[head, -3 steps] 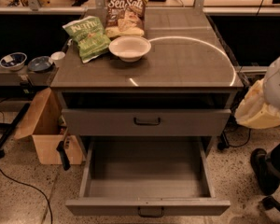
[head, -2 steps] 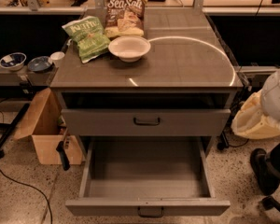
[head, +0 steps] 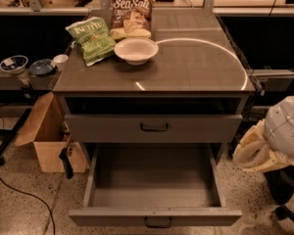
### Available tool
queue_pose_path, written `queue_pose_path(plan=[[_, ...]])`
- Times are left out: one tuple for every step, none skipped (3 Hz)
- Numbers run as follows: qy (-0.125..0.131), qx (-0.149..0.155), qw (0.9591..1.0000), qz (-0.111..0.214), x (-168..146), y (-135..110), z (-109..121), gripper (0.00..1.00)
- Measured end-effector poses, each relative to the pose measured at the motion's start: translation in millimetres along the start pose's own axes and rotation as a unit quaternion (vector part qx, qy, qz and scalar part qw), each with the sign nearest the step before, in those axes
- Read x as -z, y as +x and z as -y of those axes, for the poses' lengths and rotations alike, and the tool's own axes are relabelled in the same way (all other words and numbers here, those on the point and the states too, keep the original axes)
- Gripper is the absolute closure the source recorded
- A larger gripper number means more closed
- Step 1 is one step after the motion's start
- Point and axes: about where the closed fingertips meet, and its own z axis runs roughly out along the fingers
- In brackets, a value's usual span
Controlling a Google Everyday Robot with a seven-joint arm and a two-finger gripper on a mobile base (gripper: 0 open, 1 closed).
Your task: Close middle drawer
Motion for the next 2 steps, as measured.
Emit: queue_pose_path(plan=[[0.000,0.019,0.9998,-0.001,-0.1,-0.6,-0.2,1.00],[0.000,0.019,0.9998,0.000,-0.1,-0.6,-0.2,1.00]])
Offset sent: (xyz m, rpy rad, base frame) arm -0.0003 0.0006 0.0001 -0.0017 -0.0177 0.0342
